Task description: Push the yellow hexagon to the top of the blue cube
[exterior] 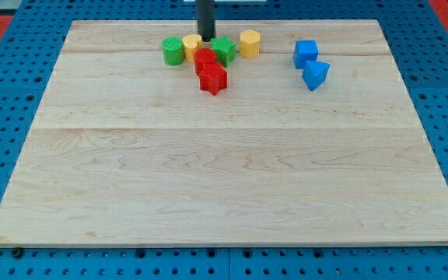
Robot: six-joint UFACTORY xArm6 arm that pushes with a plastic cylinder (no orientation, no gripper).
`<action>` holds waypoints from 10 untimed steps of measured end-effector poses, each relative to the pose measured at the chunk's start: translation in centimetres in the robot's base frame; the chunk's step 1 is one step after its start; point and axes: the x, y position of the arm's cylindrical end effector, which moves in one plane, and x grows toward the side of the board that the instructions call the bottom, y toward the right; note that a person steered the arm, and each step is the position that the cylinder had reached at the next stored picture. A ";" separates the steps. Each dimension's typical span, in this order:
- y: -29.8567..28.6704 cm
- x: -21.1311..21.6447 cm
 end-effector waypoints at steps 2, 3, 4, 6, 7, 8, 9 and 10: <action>1.0 3.5; 2.7 3.6; 4.4 2.3; 9.7 0.4; 10.8 0.4; 12.3 0.4; 11.7 1.3; 7.9 3.9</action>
